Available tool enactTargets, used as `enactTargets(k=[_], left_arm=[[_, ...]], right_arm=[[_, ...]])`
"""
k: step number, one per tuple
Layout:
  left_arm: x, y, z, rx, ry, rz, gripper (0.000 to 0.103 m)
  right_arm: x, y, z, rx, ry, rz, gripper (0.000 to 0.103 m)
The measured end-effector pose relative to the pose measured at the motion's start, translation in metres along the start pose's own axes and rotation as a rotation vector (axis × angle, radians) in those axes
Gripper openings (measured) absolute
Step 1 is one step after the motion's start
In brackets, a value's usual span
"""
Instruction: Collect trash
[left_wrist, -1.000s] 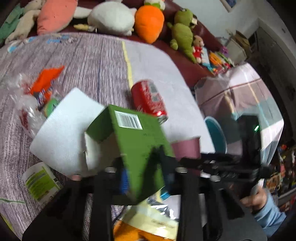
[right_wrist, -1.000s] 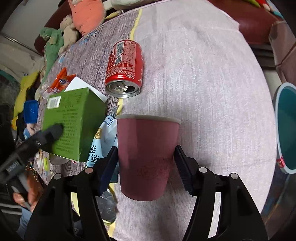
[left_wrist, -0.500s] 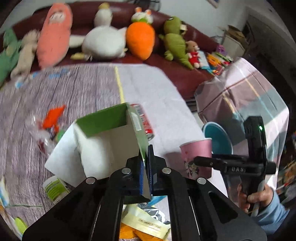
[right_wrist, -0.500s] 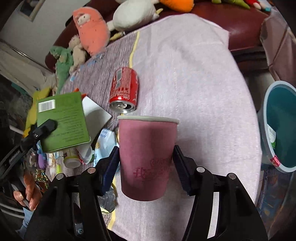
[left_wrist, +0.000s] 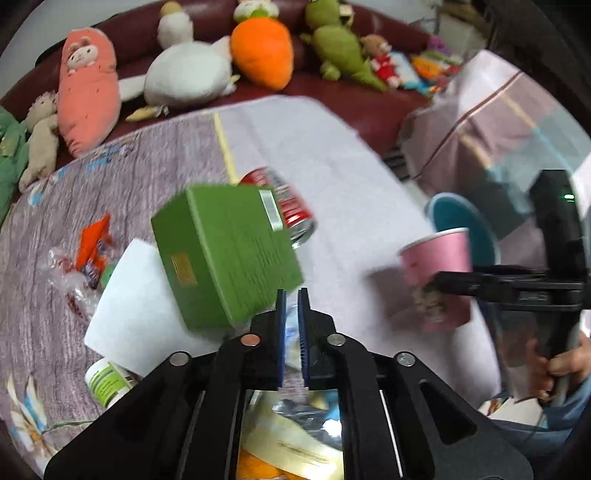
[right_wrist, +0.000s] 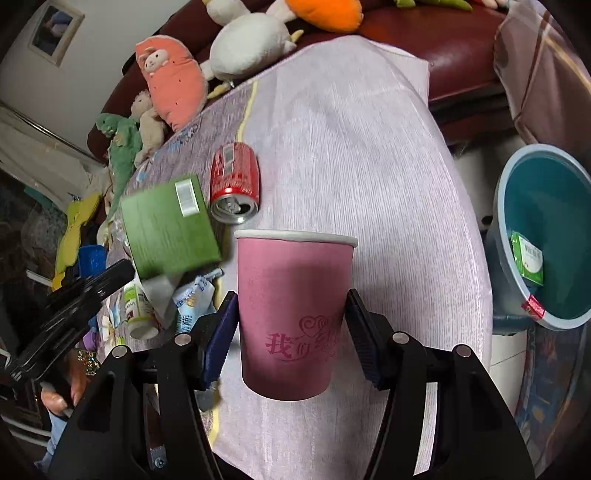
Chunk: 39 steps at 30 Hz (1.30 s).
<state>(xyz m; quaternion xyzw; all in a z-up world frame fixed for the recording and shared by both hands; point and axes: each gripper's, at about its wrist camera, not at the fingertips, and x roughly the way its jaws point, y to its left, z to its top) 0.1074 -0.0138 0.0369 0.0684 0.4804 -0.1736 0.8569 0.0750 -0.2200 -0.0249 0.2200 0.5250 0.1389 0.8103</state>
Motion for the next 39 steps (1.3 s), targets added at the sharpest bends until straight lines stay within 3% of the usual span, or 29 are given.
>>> enactTargets(k=[1, 3, 4, 5, 6, 10, 14, 16, 21, 26, 31, 39], left_arm=[[-0.001, 0.004, 0.000, -0.010, 0.000, -0.005, 0.012], [-0.011, 0.010, 0.005, -0.009, -0.027, -0.012, 0.031], [-0.016, 0.012, 0.006, 0.004, -0.046, 0.007, 0.058], [-0.022, 0.015, 0.008, 0.022, -0.075, 0.036, 0.079], [-0.029, 0.019, 0.012, 0.043, -0.116, 0.071, 0.083], [-0.031, 0.046, 0.041, 0.080, -0.129, 0.092, 0.083], [-0.012, 0.083, 0.057, -0.021, -0.074, 0.062, 0.083], [-0.002, 0.097, 0.052, -0.092, -0.051, 0.002, 0.083], [0.027, 0.116, 0.036, -0.200, 0.014, 0.001, 0.083], [0.048, 0.130, 0.023, -0.240, 0.063, -0.001, 0.085], [0.064, 0.132, 0.021, -0.280, 0.077, -0.063, 0.100], [0.079, 0.131, 0.019, -0.332, 0.075, -0.144, 0.100]], right_arm=[[0.000, -0.001, 0.000, 0.003, -0.001, 0.001, 0.056], [-0.001, -0.002, 0.001, 0.004, -0.009, -0.001, 0.056], [-0.001, -0.003, 0.001, 0.002, -0.011, -0.003, 0.056], [0.000, -0.002, 0.002, 0.001, -0.008, -0.003, 0.056], [0.001, -0.003, 0.002, 0.001, -0.005, -0.004, 0.056], [0.006, -0.001, 0.003, -0.005, 0.013, -0.016, 0.056], [0.008, 0.002, 0.004, -0.005, 0.016, -0.031, 0.057], [0.011, 0.003, 0.008, -0.003, 0.021, -0.040, 0.057], [0.023, 0.007, 0.016, -0.005, 0.041, -0.056, 0.057], [0.031, 0.014, 0.020, -0.029, 0.062, -0.070, 0.057], [0.038, 0.012, 0.023, -0.021, 0.075, -0.090, 0.057], [0.048, 0.005, 0.026, -0.005, 0.092, -0.099, 0.057]])
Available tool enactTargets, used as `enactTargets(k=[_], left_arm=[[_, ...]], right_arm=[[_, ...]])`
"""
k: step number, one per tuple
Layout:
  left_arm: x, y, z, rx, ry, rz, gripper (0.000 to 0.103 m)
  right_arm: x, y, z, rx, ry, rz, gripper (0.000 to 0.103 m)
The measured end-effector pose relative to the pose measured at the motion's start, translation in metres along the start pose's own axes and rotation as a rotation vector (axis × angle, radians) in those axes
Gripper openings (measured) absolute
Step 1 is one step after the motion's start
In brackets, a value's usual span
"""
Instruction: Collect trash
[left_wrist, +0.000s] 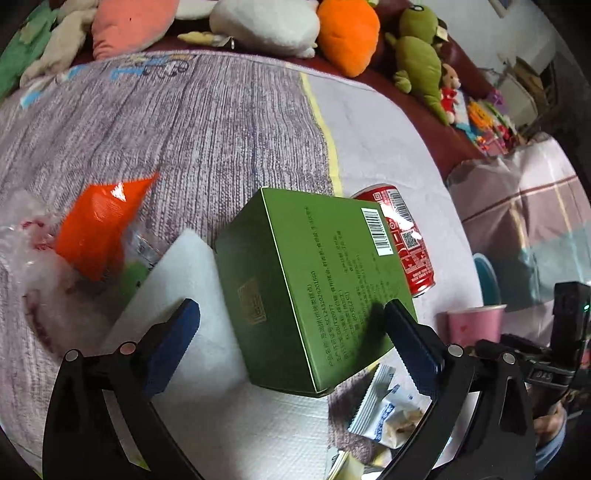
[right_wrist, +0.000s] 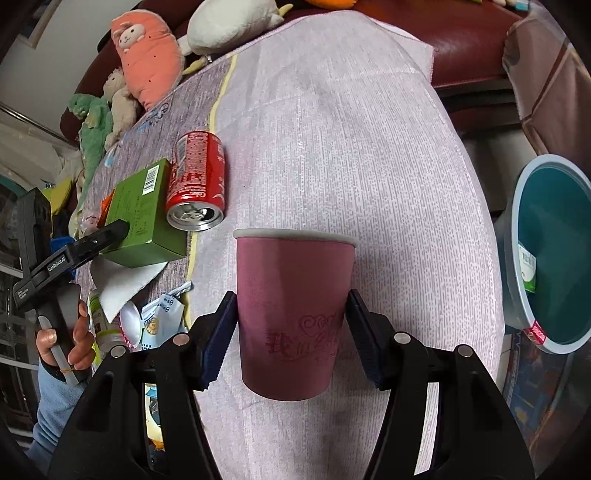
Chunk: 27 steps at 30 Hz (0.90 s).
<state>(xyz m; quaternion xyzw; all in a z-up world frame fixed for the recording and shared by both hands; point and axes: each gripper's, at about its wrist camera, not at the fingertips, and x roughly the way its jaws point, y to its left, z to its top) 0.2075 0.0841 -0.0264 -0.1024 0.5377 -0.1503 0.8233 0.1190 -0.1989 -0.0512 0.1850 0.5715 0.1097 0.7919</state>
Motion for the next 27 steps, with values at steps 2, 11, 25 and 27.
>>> enactTargets(k=[2, 11, 25, 27], left_arm=[[0.002, 0.002, -0.002, -0.026, 0.000, -0.015, 0.100], [-0.011, -0.050, -0.007, 0.140, -0.054, 0.014, 0.071], [-0.003, -0.073, -0.002, 0.221, -0.027, 0.038, 0.061], [0.005, -0.067, -0.001, 0.200, -0.008, 0.050, 0.068]], right_arm=[[0.000, 0.001, 0.002, -0.001, 0.003, 0.002, 0.057], [-0.020, 0.040, 0.032, -0.098, -0.078, 0.018, 0.057], [-0.002, 0.024, 0.072, -0.085, -0.073, -0.006, 0.057], [0.006, 0.024, 0.078, -0.090, -0.052, -0.001, 0.057]])
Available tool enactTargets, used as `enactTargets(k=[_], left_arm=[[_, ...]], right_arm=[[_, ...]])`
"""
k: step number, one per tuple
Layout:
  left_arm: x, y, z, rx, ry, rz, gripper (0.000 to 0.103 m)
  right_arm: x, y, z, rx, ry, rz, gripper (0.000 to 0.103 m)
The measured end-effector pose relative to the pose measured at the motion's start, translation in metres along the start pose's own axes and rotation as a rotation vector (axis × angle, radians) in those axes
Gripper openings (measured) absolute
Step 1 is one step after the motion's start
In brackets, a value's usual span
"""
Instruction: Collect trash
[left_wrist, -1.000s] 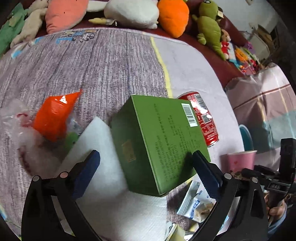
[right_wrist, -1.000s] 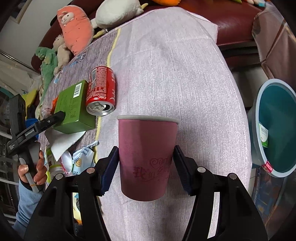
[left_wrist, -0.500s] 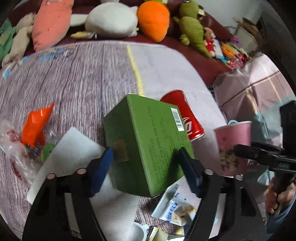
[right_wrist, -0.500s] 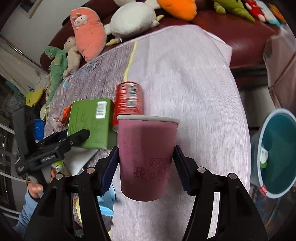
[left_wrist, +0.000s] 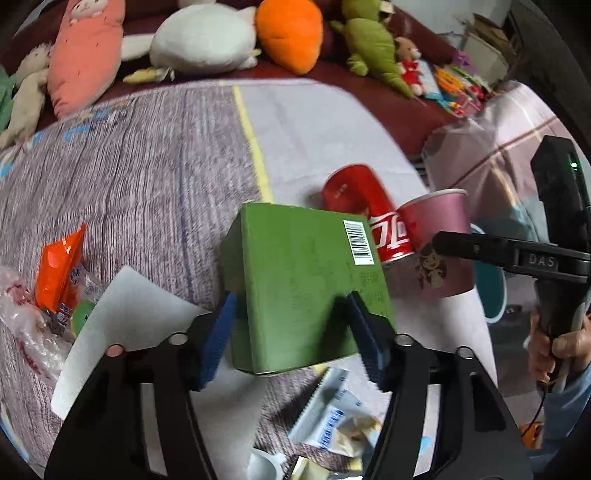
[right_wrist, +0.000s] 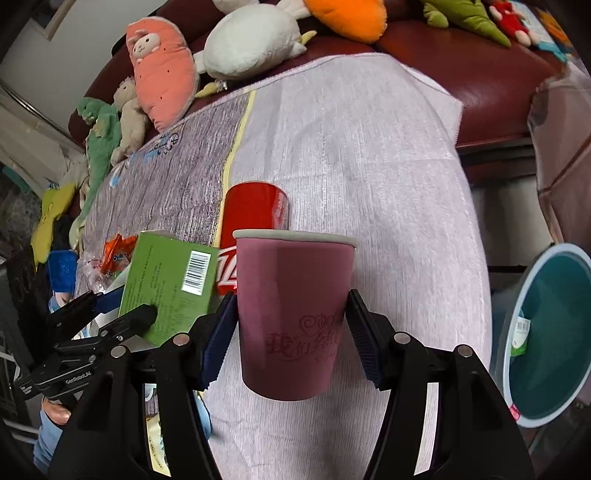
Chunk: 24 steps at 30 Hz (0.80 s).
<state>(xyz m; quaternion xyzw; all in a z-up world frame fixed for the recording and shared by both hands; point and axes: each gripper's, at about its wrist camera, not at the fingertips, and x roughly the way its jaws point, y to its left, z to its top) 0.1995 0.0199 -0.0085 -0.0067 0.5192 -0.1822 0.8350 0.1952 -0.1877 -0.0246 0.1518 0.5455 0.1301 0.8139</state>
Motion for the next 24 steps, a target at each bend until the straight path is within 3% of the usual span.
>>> enactTargets(k=[2, 5, 14, 21, 24], left_arm=[[0.005, 0.008, 0.001, -0.016, -0.002, 0.013, 0.089], [0.009, 0.024, 0.000, -0.052, 0.008, 0.007, 0.100], [0.040, 0.052, -0.006, -0.218, 0.084, -0.274, 0.101], [0.038, 0.025, 0.005, -0.167, 0.100, -0.227, 0.099], [0.027, 0.015, 0.007, -0.160, 0.078, -0.188, 0.091]], right_arm=[[0.010, 0.000, 0.005, -0.006, 0.023, -0.008, 0.057], [0.017, -0.003, 0.008, -0.006, 0.042, -0.002, 0.057], [0.028, -0.008, 0.012, -0.020, 0.068, -0.011, 0.057], [0.028, -0.018, 0.014, -0.012, 0.071, 0.011, 0.057], [0.025, -0.023, 0.010, -0.005, 0.066, 0.023, 0.057]])
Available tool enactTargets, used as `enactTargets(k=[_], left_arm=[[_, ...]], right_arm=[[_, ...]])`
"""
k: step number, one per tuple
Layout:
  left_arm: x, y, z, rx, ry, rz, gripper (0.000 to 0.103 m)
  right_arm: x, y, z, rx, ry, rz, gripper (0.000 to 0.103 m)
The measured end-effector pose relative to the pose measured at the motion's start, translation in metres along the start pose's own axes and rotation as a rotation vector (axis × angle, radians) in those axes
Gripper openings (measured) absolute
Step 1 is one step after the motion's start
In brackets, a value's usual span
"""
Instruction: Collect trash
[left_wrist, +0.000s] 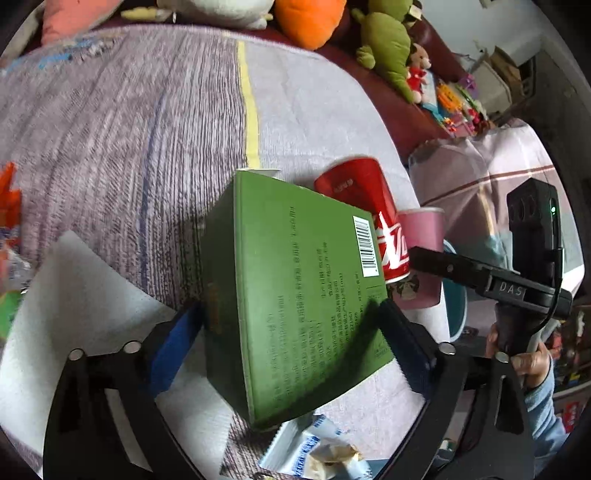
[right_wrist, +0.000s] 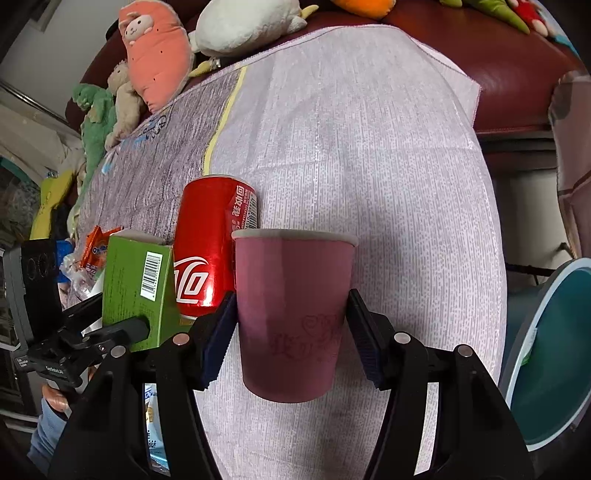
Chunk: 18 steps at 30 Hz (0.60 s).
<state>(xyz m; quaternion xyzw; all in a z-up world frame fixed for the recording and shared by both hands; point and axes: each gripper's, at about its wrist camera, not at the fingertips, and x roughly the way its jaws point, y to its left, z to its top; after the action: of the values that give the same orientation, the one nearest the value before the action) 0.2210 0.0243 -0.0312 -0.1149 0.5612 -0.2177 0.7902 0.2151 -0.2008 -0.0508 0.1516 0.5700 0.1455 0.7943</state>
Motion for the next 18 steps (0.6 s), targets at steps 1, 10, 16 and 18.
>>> enactTargets(k=[1, 10, 16, 18], left_arm=[[-0.003, -0.005, 0.001, 0.008, -0.008, 0.012, 0.088], [-0.041, -0.058, -0.008, 0.188, -0.057, 0.074, 0.076], [-0.040, -0.059, -0.049, 0.252, 0.021, 0.122, 0.064], [-0.035, -0.058, -0.063, 0.270, 0.036, 0.167, 0.064]], right_arm=[[-0.001, -0.002, -0.001, 0.003, 0.000, 0.000, 0.057], [-0.007, -0.011, -0.020, 0.039, 0.007, 0.066, 0.057], [-0.015, 0.000, -0.041, 0.016, 0.014, 0.129, 0.057], [-0.015, 0.007, -0.049, -0.001, 0.024, 0.130, 0.057]])
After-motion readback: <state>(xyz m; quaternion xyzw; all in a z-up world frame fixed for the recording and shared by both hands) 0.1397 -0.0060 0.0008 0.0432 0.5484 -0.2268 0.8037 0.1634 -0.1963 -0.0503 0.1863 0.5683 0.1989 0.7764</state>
